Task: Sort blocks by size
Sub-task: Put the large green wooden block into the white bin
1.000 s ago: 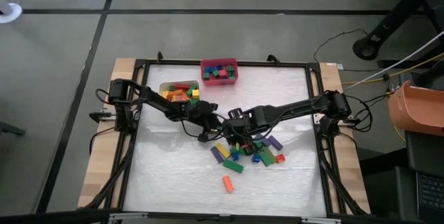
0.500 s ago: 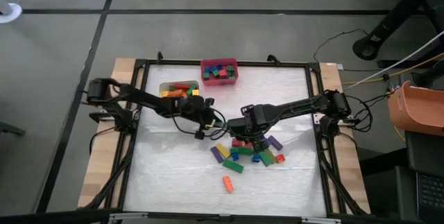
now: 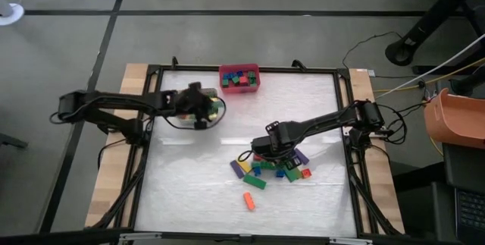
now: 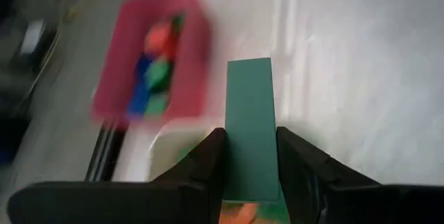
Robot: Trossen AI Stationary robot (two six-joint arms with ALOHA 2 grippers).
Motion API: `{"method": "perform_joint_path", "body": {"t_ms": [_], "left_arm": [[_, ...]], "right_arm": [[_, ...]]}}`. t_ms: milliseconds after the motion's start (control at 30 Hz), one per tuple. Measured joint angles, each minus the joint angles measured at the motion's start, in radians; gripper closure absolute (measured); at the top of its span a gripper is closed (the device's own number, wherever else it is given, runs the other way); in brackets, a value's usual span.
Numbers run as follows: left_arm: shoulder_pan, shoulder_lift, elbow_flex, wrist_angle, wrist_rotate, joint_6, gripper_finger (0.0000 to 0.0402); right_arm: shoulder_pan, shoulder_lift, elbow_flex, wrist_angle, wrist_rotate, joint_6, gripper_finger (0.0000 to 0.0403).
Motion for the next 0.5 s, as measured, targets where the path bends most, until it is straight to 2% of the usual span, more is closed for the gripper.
{"method": "perform_joint_path", "body": {"t_ms": [167,300,500], "left_arm": [[0.075,-0.02,0.0,-0.131,-0.033,-0.066,0.0304],[0.117,-0.005,-0.024,-0.137,-0.033,-0.087,0.0297],[0.143,-0.003,-0.06,-0.141,-0.089,-0.099,0.0244]], "right_arm": [[0.0,0.0,-0.051,0.03,-0.013,0.0,0.0242],[0.0,0.0,-0.065,0.035,-0.028,-0.001,0.0242],[0.0,0.0,-0.067,0.046,-0.03,-0.028,0.0242]]}}
